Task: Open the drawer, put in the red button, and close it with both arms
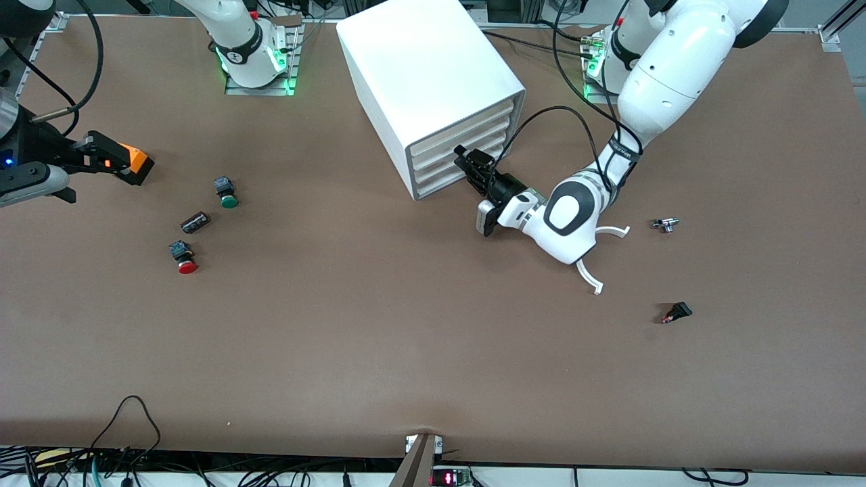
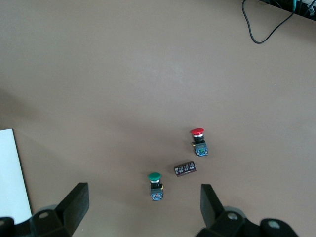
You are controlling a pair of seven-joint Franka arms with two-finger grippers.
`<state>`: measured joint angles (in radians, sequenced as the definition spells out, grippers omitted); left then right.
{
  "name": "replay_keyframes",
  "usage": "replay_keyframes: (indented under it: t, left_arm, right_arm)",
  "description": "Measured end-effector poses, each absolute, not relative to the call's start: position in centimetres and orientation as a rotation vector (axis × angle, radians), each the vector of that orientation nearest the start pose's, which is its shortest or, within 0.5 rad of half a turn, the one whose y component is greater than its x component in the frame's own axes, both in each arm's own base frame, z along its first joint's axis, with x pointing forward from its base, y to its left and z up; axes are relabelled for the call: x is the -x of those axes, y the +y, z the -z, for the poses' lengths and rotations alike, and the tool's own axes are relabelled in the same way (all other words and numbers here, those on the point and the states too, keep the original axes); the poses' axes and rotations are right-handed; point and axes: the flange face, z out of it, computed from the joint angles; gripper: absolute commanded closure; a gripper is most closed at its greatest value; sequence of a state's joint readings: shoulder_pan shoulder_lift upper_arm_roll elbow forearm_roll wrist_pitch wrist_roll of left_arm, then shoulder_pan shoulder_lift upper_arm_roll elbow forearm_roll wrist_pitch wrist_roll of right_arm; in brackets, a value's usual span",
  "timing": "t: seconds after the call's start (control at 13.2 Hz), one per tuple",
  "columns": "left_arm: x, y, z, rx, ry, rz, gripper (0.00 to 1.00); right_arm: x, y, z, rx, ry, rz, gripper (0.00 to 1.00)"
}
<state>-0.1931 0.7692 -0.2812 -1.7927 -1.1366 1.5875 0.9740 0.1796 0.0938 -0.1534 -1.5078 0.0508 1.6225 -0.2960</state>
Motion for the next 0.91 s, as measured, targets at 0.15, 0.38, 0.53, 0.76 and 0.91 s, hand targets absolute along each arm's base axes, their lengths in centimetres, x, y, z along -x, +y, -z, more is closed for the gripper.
replay_keyframes:
  t: [0.15, 0.38, 0.53, 0.76, 0.91]
  left_arm:
    - [-46.8, -35.3, -15.7, -1.538, -0.606, 0.552, 0.61]
    - [-45.5, -36.5, -15.3, -1.529, -0.593, 0.563, 0.76]
    - [-45.5, -36.6, -15.2, -1.534, -0.593, 0.561, 0.86]
    - [-45.6, -36.6, -15.3, -1.531, -0.592, 0.559, 0.91]
    - [-45.6, -36.5, -15.3, -1.532, -0.592, 0.559, 0.91]
  right_arm:
    - [-58.8, 2.4, -60.6, 3.068, -0.495, 0.042, 0.0]
    - [-58.8, 2.2, -60.6, 3.069, -0.49, 0.042, 0.0]
    - [-58.8, 2.2, -60.6, 3.069, -0.489, 0.042, 0.0]
    - [-58.8, 2.2, -60.6, 3.069, -0.489, 0.042, 0.0]
    - [-58.8, 2.2, -60.6, 3.069, -0.489, 0.042, 0.0]
